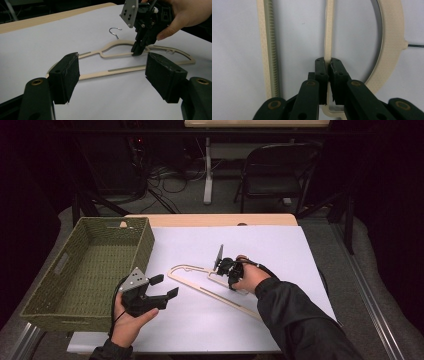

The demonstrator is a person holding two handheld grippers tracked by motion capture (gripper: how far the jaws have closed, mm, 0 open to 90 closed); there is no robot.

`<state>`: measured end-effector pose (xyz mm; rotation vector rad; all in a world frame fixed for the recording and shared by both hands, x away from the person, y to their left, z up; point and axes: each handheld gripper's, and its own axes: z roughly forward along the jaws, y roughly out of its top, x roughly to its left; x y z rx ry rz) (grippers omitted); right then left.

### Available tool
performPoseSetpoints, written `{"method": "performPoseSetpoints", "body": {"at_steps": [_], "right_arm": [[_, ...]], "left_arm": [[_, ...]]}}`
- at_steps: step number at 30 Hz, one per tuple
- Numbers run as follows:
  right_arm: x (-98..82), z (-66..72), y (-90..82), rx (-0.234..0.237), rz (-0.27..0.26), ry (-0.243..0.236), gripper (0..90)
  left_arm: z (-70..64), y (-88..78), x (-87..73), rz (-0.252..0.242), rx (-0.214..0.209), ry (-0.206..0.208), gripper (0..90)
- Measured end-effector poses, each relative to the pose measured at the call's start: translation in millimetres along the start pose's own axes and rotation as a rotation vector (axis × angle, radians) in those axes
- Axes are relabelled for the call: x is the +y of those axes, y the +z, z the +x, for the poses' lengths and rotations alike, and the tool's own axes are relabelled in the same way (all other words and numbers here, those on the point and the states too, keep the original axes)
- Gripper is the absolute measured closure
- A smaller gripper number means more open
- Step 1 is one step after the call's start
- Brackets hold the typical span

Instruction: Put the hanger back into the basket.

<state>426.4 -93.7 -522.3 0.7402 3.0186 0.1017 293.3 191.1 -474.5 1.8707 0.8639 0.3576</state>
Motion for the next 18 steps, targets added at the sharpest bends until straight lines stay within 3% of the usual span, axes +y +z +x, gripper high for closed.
{"method": "performPoseSetpoints", "body": {"at_steps": [4,12,18], "right_arm": [[-0.6,0.4,-0.9,-0.005,-0.008,-0.001,85.4],[-4.2,5.0,-6.3,-0.036,-0.034,-0.046,85.6],[-16.1,17.1,-13.0,-0.084,-0.128,-0.079,85.7]], "left_arm": [[-0.3,0.3,0.1,-0.001,-0.002,0.000,27.4],[0.8,-1.2,0.4,-0.007,0.002,-0.004,27.4],[1.7,-5.1,1.9,-0.015,0.007,-0.004,27.5]]}}
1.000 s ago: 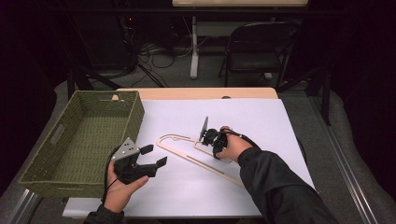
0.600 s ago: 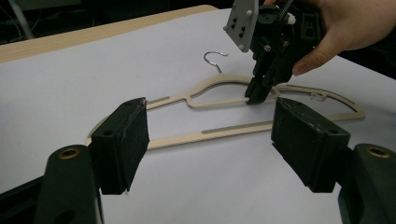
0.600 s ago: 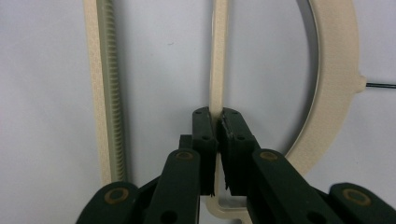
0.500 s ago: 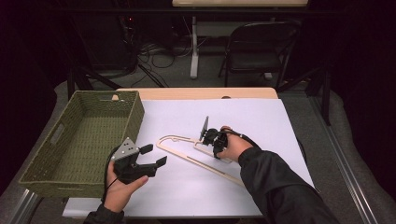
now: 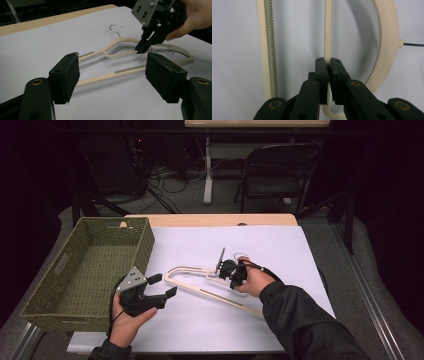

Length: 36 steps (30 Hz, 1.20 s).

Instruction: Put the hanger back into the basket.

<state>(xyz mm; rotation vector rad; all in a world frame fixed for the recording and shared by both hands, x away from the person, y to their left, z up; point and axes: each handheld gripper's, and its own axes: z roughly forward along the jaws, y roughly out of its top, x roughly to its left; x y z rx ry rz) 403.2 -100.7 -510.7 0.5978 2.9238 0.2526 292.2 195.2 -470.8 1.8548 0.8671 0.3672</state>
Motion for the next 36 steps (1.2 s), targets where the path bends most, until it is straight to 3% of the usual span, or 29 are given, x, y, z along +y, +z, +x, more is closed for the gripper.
{"method": "performPoseSetpoints", "body": {"at_steps": [1,3,5,6,7,8,9,11,20,24,25,27,29,31,36], "right_arm": [[-4.1,6.9,-5.4,-0.043,-0.023,-0.027,85.7],[-6.1,9.5,-8.9,-0.061,-0.029,-0.052,85.7],[-12.6,20.2,-18.6,-0.128,-0.067,-0.095,85.7],[-12.6,20.2,-18.6,-0.128,-0.067,-0.095,85.7],[-16.7,26.6,-24.1,-0.169,-0.100,-0.132,85.7],[-16.7,26.6,-24.1,-0.169,-0.100,-0.132,85.7],[-20.3,33.6,-30.0,-0.207,-0.121,-0.158,85.6],[-23.9,39.8,-34.3,-0.229,-0.144,-0.170,85.6],[-35.7,55.2,-36.3,-0.274,-0.147,-0.232,85.6],[-43.0,65.3,-37.4,-0.294,-0.175,-0.271,85.6],[-44.1,68.3,-37.5,-0.308,-0.175,-0.287,85.6],[-45.2,71.6,-37.3,-0.322,-0.178,-0.302,85.6],[-47.1,81.3,-36.0,-0.362,-0.184,-0.355,85.6],[-47.5,86.3,-35.4,-0.374,-0.195,-0.386,85.6],[-46.9,94.2,-32.7,-0.390,-0.187,-0.424,85.6]], "left_arm": [[0.1,-0.8,0.8,0.000,0.001,0.002,27.7],[-0.2,-1.2,1.4,0.001,0.000,0.003,27.8],[-2.0,-2.9,4.4,0.010,0.000,0.013,27.8],[-2.0,-2.9,4.4,0.010,0.000,0.013,27.8],[-3.5,-3.0,6.8,0.017,-0.008,0.019,27.8],[-3.5,-3.0,6.8,0.017,-0.008,0.019,27.8],[-4.5,-3.0,8.0,0.017,-0.007,0.023,27.8],[-6.7,-3.4,11.5,0.019,-0.019,0.031,28.3],[-8.5,1.6,20.6,0.059,-0.031,0.050,28.6],[-6.2,2.9,24.8,0.081,-0.088,0.011,28.6],[-2.9,4.8,27.2,0.114,-0.111,-0.008,28.5],[-1.0,6.1,28.3,0.135,-0.116,-0.008,28.3],[2.1,11.6,29.7,0.179,-0.122,-0.002,32.1],[2.2,13.7,30.5,0.193,-0.121,0.003,32.0],[1.6,29.8,34.0,0.238,-0.125,0.046,31.9]]}}
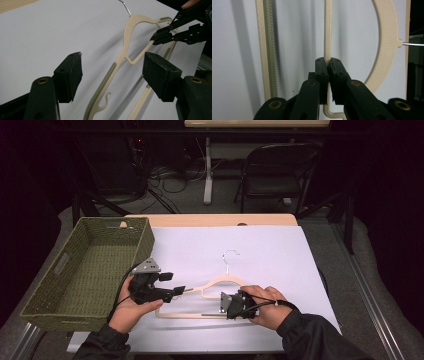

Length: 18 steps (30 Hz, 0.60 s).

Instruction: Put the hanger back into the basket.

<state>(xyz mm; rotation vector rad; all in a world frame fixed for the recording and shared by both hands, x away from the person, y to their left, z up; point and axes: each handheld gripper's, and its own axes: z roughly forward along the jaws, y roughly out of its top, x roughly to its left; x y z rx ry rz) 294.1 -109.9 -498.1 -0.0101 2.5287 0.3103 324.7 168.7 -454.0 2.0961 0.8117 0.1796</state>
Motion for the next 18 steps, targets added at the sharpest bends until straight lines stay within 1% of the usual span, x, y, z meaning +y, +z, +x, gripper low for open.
{"method": "performPoseSetpoints", "body": {"at_steps": [1,2,3,4,6,7,8,9,10,11,12,13,14,15,16,17,18], "right_arm": [[0.8,1.2,0.3,-0.004,0.002,-0.009,85.6],[2.1,2.2,0.3,0.005,0.015,-0.018,85.6],[2.1,2.2,0.3,0.005,0.015,-0.018,85.6],[2.2,3.6,0.6,-0.008,0.001,-0.017,85.6],[2.2,3.6,0.5,-0.007,0.001,-0.018,85.6],[2.2,3.3,0.1,-0.007,-0.001,-0.021,85.6],[2.2,3.3,0.1,-0.007,-0.001,-0.021,85.6],[2.1,3.4,0.3,-0.007,0.001,-0.018,85.6],[1.8,3.2,1.2,-0.010,0.000,-0.019,85.5],[1.8,3.2,1.2,-0.010,0.000,-0.019,85.5],[1.9,3.1,1.4,-0.007,0.005,-0.021,85.6],[2.7,2.2,0.9,0.005,0.022,-0.035,85.5],[2.7,2.2,0.9,0.005,0.022,-0.035,85.5],[2.8,3.6,0.9,0.009,0.026,-0.017,85.5],[3.0,4.1,2.8,-0.007,-0.003,-0.027,85.5],[3.6,4.1,2.5,0.000,0.001,-0.032,85.5],[4.3,4.2,1.6,0.009,0.015,-0.034,85.5]], "left_arm": [[1.1,3.9,0.9,0.008,-0.003,-0.002,31.7],[1.7,8.4,1.3,0.011,-0.007,-0.011,31.6],[2.9,12.7,1.8,0.022,-0.014,-0.013,31.6],[3.7,17.3,2.2,0.030,-0.021,-0.018,31.7],[4.3,26.9,2.1,0.046,-0.031,-0.017,31.6],[4.7,36.8,1.9,0.074,-0.038,-0.012,31.8],[4.7,36.8,1.9,0.074,-0.038,-0.012,31.9],[5.2,41.9,2.0,0.090,-0.045,-0.010,31.9],[5.4,51.5,2.4,0.116,-0.072,-0.017,32.3],[5.4,51.5,2.4,0.116,-0.072,-0.017,32.7],[5.4,56.1,2.5,0.125,-0.085,-0.018,32.7],[5.6,60.6,2.6,0.136,-0.098,-0.021,33.1],[5.5,64.8,2.8,0.144,-0.112,-0.030,33.1],[5.7,68.3,3.1,0.154,-0.122,-0.031,33.5],[6.0,74.9,3.8,0.168,-0.159,-0.042,35.1],[6.1,77.4,4.0,0.172,-0.175,-0.046,35.4],[6.1,77.4,4.0,0.172,-0.175,-0.046,35.8]]}}
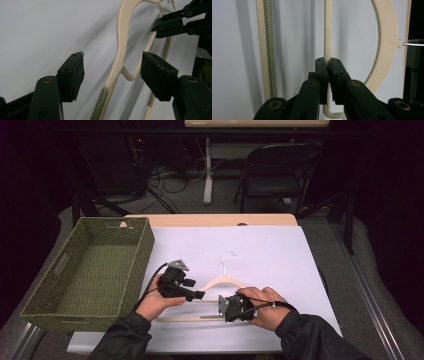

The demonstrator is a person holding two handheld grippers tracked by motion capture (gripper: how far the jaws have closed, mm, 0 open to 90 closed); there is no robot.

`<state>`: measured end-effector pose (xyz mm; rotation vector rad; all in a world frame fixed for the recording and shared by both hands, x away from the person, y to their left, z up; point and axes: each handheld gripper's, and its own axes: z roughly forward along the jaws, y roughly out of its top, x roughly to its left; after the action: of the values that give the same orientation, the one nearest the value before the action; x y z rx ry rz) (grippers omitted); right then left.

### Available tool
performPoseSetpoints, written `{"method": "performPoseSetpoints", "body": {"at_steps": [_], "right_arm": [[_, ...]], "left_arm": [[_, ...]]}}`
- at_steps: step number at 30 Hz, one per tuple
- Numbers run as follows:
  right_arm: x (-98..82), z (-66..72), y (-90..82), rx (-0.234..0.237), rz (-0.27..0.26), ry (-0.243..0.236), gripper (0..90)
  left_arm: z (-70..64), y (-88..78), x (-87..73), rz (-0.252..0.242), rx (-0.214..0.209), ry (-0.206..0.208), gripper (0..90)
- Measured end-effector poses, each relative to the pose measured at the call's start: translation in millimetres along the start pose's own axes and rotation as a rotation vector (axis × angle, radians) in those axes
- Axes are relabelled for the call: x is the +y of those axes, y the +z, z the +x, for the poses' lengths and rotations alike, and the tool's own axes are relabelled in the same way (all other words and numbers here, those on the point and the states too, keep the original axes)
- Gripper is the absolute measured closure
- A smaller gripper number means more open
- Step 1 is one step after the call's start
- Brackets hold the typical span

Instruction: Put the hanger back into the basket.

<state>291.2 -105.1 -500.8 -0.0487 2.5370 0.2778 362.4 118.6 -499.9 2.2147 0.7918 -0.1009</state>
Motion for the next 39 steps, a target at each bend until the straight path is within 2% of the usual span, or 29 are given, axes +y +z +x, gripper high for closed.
{"method": "performPoseSetpoints", "body": {"at_steps": [3,4,5,7,9,10,18,19,22,24,29,30,31,36,39], "right_arm": [[0.4,0.9,0.2,-0.013,0.001,-0.009,85.5],[0.4,0.9,0.2,-0.013,0.001,-0.009,85.5],[0.1,1.9,1.3,-0.018,-0.015,-0.005,85.5],[0.1,1.7,1.6,-0.022,-0.023,-0.014,85.5],[0.8,2.1,0.3,-0.003,-0.001,-0.018,85.5],[0.8,2.6,0.1,-0.018,-0.001,-0.023,85.5],[0.3,2.3,1.6,-0.027,-0.024,-0.046,85.5],[0.8,2.8,1.5,-0.034,-0.025,-0.042,85.4],[1.0,2.3,1.6,-0.035,-0.029,-0.044,85.4],[1.5,2.6,0.8,-0.034,-0.010,-0.045,85.4],[1.6,2.7,3.1,-0.031,-0.018,-0.042,85.4],[1.6,2.7,3.1,-0.031,-0.018,-0.042,85.4],[1.6,2.9,3.8,-0.036,-0.022,-0.039,85.4],[2.4,1.7,4.6,-0.029,-0.018,-0.038,85.3],[2.8,2.2,5.4,-0.033,-0.023,-0.037,85.1]], "left_arm": [[0.5,5.1,0.9,0.018,-0.043,0.002,37.5],[0.2,6.4,1.0,0.029,-0.041,0.000,37.5],[1.2,9.0,0.3,0.049,-0.074,-0.002,38.5],[1.7,10.2,-0.1,0.060,-0.084,-0.004,38.9],[2.7,12.8,-0.8,0.083,-0.095,-0.011,41.0],[2.7,13.3,-0.9,0.088,-0.102,-0.012,41.8],[3.5,15.5,-2.1,0.122,-0.150,-0.014,48.1],[3.5,16.0,-2.1,0.127,-0.157,-0.012,51.4],[1.4,17.2,-2.0,0.135,-0.152,0.002,53.1],[1.2,17.3,-2.1,0.136,-0.141,0.012,55.3],[0.6,16.7,-2.5,0.144,-0.127,0.025,58.7],[-0.4,16.4,-2.3,0.143,-0.104,0.036,58.7],[0.5,16.0,-2.2,0.144,-0.122,0.040,59.0],[-0.1,14.2,-2.1,0.144,-0.112,0.050,61.0],[-2.1,14.2,-2.6,0.158,-0.088,0.070,62.8]]}}
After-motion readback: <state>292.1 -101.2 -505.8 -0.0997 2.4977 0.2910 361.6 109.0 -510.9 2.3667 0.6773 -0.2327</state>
